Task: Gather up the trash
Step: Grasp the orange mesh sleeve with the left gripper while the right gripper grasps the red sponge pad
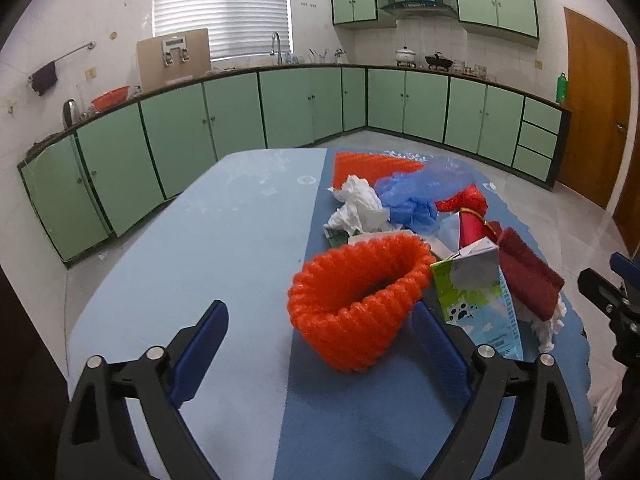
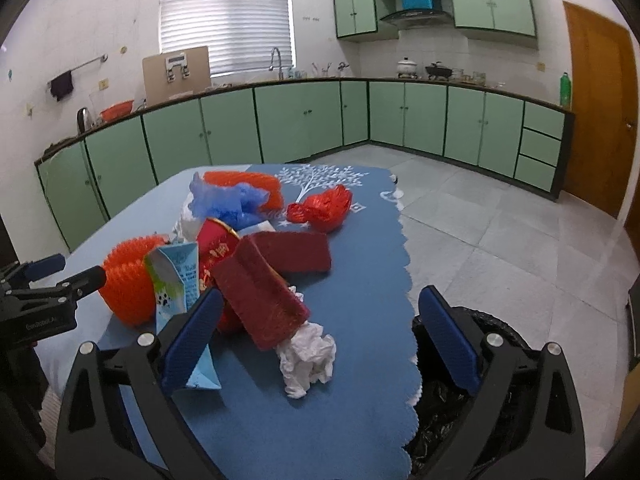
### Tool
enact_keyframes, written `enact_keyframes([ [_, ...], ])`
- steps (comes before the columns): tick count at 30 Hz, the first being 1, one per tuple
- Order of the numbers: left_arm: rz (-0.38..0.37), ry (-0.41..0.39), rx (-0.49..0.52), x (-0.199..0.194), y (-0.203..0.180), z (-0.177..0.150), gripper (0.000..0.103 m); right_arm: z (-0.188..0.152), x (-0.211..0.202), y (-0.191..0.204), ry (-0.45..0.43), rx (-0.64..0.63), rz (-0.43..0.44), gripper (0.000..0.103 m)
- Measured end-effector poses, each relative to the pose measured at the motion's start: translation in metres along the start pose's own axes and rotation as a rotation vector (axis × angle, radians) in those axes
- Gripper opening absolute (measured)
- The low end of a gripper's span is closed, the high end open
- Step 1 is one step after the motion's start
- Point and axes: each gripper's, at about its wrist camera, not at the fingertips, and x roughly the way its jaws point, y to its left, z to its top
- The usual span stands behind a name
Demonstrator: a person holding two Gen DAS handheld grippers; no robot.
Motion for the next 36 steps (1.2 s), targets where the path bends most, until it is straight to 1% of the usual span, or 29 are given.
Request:
enact_keyframes([
  [3, -0.002, 0.018, 0.004, 0.011, -0.002, -0.002, 0.091, -0.001, 0.01, 0.001, 0.022, -0.021, 0.012, 0.092],
  [7, -0.01, 0.051, 0.001, 0.026, -0.002, -0.005, 0.091, -0.003, 0.024, 0.0, 0.064, -0.036, 0.029, 0.084],
  [11, -0.024, 0.06, 0.002, 0.033, 0.0, -0.006, 0.09, -0.004, 0.035, 0.002, 0.086, -0.06, 0.05, 0.083],
  [13, -0.038, 0.063, 0.004, 0.036, -0.001, -0.005, 0.085, -0.005, 0.039, 0.004, 0.095, -0.068, 0.066, 0.08],
  [15, -0.057, 0.066, 0.008, 0.038, -0.002, -0.005, 0.075, -0.005, 0.045, 0.006, 0.112, -0.072, 0.09, 0.077],
  [18, -0.085, 0.067, 0.015, 0.038, -0.005, -0.005, 0.064, -0.005, 0.05, 0.01, 0.128, -0.089, 0.118, 0.07],
  [19, -0.087, 0.066, 0.015, 0.039, -0.006, -0.005, 0.062, -0.006, 0.05, 0.012, 0.135, -0.099, 0.133, 0.065],
  [20, -0.094, 0.063, 0.014, 0.038, -0.007, -0.005, 0.057, -0.007, 0.05, 0.013, 0.139, -0.104, 0.144, 0.062],
  [21, -0.098, 0.061, 0.011, 0.038, -0.007, -0.004, 0.052, -0.007, 0.049, 0.015, 0.141, -0.11, 0.152, 0.057],
  [22, -0.1, 0.06, 0.009, 0.038, -0.006, -0.004, 0.05, -0.008, 0.049, 0.016, 0.14, -0.113, 0.154, 0.052],
  [23, -0.104, 0.058, 0.005, 0.036, -0.006, -0.004, 0.044, -0.008, 0.047, 0.017, 0.14, -0.116, 0.163, 0.048],
  [24, -0.108, 0.056, 0.003, 0.035, -0.006, -0.004, 0.038, -0.008, 0.047, 0.017, 0.141, -0.119, 0.174, 0.042],
  [26, -0.11, 0.05, 0.001, 0.032, -0.007, -0.005, 0.032, -0.007, 0.043, 0.017, 0.13, -0.119, 0.18, 0.04],
  [27, -0.11, 0.047, 0.001, 0.031, -0.007, -0.005, 0.03, -0.006, 0.04, 0.017, 0.122, -0.121, 0.182, 0.037],
  [29, -0.107, 0.037, 0.003, 0.027, -0.008, -0.006, 0.027, -0.004, 0.036, 0.019, 0.109, -0.13, 0.183, 0.034],
  [31, -0.103, 0.026, 0.002, 0.024, -0.009, -0.006, 0.026, -0.002, 0.032, 0.02, 0.098, -0.142, 0.198, 0.02],
  [32, -0.092, 0.016, 0.005, 0.021, -0.01, -0.005, 0.025, -0.001, 0.03, 0.02, 0.093, -0.145, 0.203, 0.018],
  [33, -0.089, 0.009, 0.006, 0.021, -0.01, -0.003, 0.025, -0.001, 0.028, 0.021, 0.09, -0.148, 0.205, 0.011],
  [34, -0.085, -0.001, 0.007, 0.018, -0.01, -0.002, 0.025, 0.0, 0.028, 0.022, 0.091, -0.152, 0.208, 0.007],
  [35, -0.079, -0.009, 0.006, 0.016, -0.009, -0.001, 0.025, 0.0, 0.027, 0.023, 0.091, -0.158, 0.209, 0.006],
  [36, -0.075, -0.015, 0.004, 0.013, -0.008, -0.001, 0.025, 0.0, 0.025, 0.023, 0.089, -0.161, 0.212, 0.002],
])
